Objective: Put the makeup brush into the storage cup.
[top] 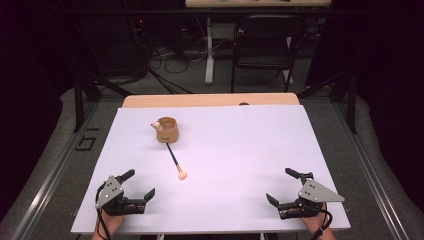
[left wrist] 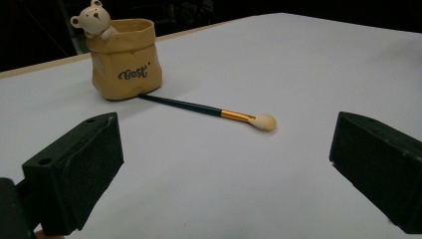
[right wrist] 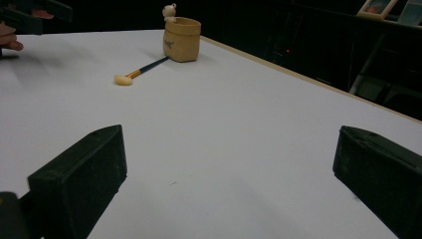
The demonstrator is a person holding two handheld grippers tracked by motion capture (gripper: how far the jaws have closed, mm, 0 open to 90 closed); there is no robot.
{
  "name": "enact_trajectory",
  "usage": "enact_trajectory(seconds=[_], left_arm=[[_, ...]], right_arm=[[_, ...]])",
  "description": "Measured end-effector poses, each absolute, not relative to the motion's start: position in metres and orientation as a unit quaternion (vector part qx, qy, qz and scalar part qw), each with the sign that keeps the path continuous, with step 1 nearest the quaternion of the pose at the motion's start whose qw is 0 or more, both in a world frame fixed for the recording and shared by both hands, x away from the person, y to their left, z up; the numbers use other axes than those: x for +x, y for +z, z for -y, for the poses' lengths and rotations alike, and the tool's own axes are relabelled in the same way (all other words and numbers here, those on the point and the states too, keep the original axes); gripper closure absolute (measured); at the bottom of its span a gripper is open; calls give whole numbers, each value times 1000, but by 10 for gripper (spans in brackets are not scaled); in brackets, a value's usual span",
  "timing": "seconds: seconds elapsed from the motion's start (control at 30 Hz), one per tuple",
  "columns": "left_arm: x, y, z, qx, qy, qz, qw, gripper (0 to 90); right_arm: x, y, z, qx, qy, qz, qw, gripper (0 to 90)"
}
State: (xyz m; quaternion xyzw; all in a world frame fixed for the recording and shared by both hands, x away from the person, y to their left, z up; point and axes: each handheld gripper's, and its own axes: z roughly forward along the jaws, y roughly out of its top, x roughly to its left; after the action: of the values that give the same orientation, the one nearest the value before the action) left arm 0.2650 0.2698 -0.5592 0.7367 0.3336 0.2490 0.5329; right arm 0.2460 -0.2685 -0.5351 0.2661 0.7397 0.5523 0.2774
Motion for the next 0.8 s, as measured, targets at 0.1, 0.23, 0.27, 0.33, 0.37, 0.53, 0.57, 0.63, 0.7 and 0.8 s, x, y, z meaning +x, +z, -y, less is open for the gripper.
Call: enact_trajectory(seconds=[0.1,0.23,0.27,0.33,0.37,0.53,0.57,0.63,0.7,0.8], left_arm=[[265,-559,-270,737,248,-332,535,7],[266,-559,-270,738,246,-335,531,7],[267,-559,-270,737,247,-339,530,7],[268,-559,-270,736,246,-344,528,7],[268,-559,-270,736,246,-344,528,6],[269,-559,-267,732,245,-358,525,4],[270,-559,-267,732,245,-359,524,4],[270,-559,-265,733,246,-361,521,4],[271,-559,-262,735,243,-365,518,4],[273,-559,-259,736,236,-376,510,3]], right_arm=[[245,-535,269,267,552,-740,279,0],[245,-535,269,267,552,-739,279,0],[246,-535,269,266,552,-741,277,0],[246,-535,268,265,554,-739,278,0],[246,-535,268,265,554,-739,278,0],[246,-535,268,266,555,-738,278,0],[246,-535,269,267,550,-742,276,0],[246,-535,268,267,553,-739,277,0],[246,-535,268,267,553,-739,277,0],[246,-535,268,266,554,-739,276,0]])
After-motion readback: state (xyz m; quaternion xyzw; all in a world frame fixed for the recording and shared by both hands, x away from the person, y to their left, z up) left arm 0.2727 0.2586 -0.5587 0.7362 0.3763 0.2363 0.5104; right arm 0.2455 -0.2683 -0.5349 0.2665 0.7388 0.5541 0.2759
